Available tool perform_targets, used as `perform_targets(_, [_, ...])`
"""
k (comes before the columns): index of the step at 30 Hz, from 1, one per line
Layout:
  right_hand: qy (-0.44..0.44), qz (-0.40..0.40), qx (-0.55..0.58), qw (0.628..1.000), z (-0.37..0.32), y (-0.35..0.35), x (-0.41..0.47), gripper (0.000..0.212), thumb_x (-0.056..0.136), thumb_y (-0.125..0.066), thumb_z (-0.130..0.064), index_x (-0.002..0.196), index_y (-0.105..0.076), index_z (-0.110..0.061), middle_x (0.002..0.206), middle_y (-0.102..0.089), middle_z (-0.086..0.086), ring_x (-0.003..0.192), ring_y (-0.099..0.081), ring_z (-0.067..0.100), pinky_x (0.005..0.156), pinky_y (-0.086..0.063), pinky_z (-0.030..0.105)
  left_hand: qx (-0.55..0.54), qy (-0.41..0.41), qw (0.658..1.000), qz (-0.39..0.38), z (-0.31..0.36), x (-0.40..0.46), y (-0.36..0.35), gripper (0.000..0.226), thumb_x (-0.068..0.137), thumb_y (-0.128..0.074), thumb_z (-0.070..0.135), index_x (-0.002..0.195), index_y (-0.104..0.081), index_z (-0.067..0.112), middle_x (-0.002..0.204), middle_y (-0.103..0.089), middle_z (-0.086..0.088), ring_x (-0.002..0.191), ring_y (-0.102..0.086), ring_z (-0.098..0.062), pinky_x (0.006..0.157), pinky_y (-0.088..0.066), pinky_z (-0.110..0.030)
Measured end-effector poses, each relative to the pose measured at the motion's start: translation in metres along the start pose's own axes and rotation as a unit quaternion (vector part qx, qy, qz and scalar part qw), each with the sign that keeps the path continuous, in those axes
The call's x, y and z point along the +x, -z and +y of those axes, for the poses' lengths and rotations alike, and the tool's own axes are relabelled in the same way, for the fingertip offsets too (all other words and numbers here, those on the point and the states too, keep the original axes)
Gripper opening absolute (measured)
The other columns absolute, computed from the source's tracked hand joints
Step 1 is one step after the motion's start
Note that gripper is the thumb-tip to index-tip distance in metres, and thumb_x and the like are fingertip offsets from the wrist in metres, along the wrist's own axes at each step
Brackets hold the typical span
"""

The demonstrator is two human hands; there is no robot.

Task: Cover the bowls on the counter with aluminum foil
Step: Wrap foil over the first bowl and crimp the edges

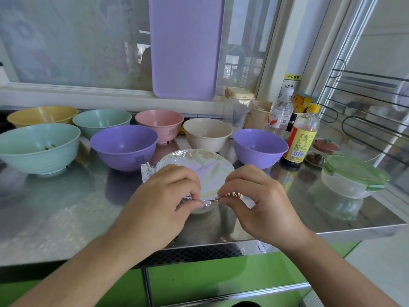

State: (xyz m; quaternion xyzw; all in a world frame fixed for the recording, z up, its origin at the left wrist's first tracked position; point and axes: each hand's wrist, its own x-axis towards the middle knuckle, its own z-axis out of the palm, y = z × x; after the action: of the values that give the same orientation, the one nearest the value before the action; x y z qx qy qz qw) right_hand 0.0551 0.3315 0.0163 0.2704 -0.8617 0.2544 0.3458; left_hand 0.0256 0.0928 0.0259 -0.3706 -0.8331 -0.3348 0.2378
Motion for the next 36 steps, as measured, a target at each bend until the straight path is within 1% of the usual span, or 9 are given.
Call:
perform_targets(4, [0.019, 0.002, -0.015, 1.000, -0.002, 0.003, 0.001, 0.012, 0.087, -0.085, -0.002, 0.089, -0.080, -0.013, 0.093, -0.068, -0.005, 0.088, -0.063, 0.023, 0.075, -0.052, 0.038, -0.043, 0.022, 0.999, -0.021, -0.001, -0.002, 0.004, 0.023, 0.080, -0.089, 0.013, 0.076, -0.068, 0.023, 0.102, -0.062, 0.020, 0.103, -0.061, -0.008, 0.091, -0.039, -0.013])
perform_targets(9, [0.030, -0.005, -0.018, 0.999, -0.005, 0.003, -0.001, 0.011, 0.088, -0.084, -0.003, 0.089, -0.080, -0.012, 0.092, -0.068, -0.005, 0.086, -0.062, 0.022, 0.074, -0.052, 0.038, -0.072, 0.047, 0.996, -0.035, -0.003, -0.006, 0.014, 0.026, 0.077, -0.090, 0.010, 0.072, -0.069, 0.024, 0.105, -0.062, 0.017, 0.102, -0.062, -0.008, 0.086, -0.037, -0.007])
perform_targets(15, [0.029, 0.012, -0.030, 0.999, -0.003, 0.000, -0.002, 0.011, 0.089, -0.082, 0.000, 0.087, -0.078, -0.010, 0.092, -0.068, -0.003, 0.086, -0.063, 0.026, 0.074, -0.052, 0.040, -0.098, 0.066, 0.992, -0.043, -0.006, -0.008, 0.024, 0.024, 0.075, -0.091, 0.012, 0.073, -0.072, 0.027, 0.108, -0.064, 0.013, 0.106, -0.064, -0.010, 0.090, -0.038, -0.011])
perform_targets(19, [0.034, 0.018, -0.026, 0.999, -0.005, -0.002, -0.003, 0.008, 0.090, -0.083, -0.004, 0.087, -0.078, -0.010, 0.091, -0.068, -0.003, 0.085, -0.062, 0.026, 0.073, -0.051, 0.041, -0.094, 0.051, 0.993, -0.052, 0.002, -0.008, 0.024, 0.020, 0.080, -0.089, 0.020, 0.082, -0.073, 0.032, 0.112, -0.066, 0.014, 0.113, -0.064, -0.010, 0.096, -0.039, -0.012])
perform_targets(22, [0.036, 0.012, -0.019, 0.999, -0.011, -0.005, -0.002, 0.007, 0.092, -0.083, -0.011, 0.088, -0.077, -0.011, 0.091, -0.066, -0.004, 0.084, -0.061, 0.025, 0.072, -0.051, 0.040, -0.068, 0.020, 0.996, -0.046, 0.008, -0.006, 0.013, 0.014, 0.084, -0.086, 0.027, 0.088, -0.073, 0.030, 0.107, -0.065, 0.016, 0.105, -0.064, -0.010, 0.091, -0.044, -0.020])
perform_targets(24, [0.039, 0.007, -0.009, 0.999, -0.014, -0.008, -0.001, 0.008, 0.092, -0.083, -0.013, 0.088, -0.077, -0.011, 0.090, -0.066, -0.003, 0.084, -0.061, 0.026, 0.072, -0.051, 0.040, -0.046, 0.011, 0.998, -0.034, 0.011, -0.006, 0.004, 0.011, 0.087, -0.083, 0.028, 0.086, -0.072, 0.027, 0.103, -0.063, 0.018, 0.100, -0.063, -0.010, 0.087, -0.048, -0.028])
perform_targets(26, [0.032, 0.006, -0.001, 0.999, -0.013, -0.008, -0.002, 0.006, 0.092, -0.082, -0.012, 0.089, -0.077, -0.011, 0.091, -0.066, -0.003, 0.085, -0.062, 0.026, 0.073, -0.051, 0.040, -0.033, 0.014, 0.999, -0.019, 0.012, -0.005, -0.002, 0.010, 0.088, -0.080, 0.028, 0.084, -0.071, 0.026, 0.101, -0.062, 0.019, 0.099, -0.062, -0.011, 0.085, -0.049, -0.031])
perform_targets(32, [-0.001, 0.019, -0.005, 1.000, -0.005, -0.007, -0.007, 0.010, 0.087, -0.086, -0.008, 0.092, -0.078, -0.012, 0.095, -0.067, -0.004, 0.090, -0.065, 0.024, 0.075, -0.053, 0.039, -0.042, 0.019, 0.999, -0.014, 0.010, -0.004, -0.004, 0.009, 0.086, -0.081, 0.022, 0.083, -0.073, 0.025, 0.101, -0.064, 0.019, 0.101, -0.063, -0.010, 0.087, -0.046, -0.023])
perform_targets(36, [-0.001, 0.017, -0.022, 1.000, -0.001, -0.010, -0.007, 0.012, 0.089, -0.085, -0.014, 0.092, -0.074, -0.012, 0.096, -0.063, -0.005, 0.087, -0.062, 0.019, 0.071, -0.053, 0.041, -0.058, 0.039, 0.997, -0.010, 0.010, -0.003, -0.004, 0.015, 0.084, -0.084, 0.017, 0.080, -0.073, 0.026, 0.101, -0.065, 0.020, 0.101, -0.065, -0.008, 0.088, -0.046, -0.019])
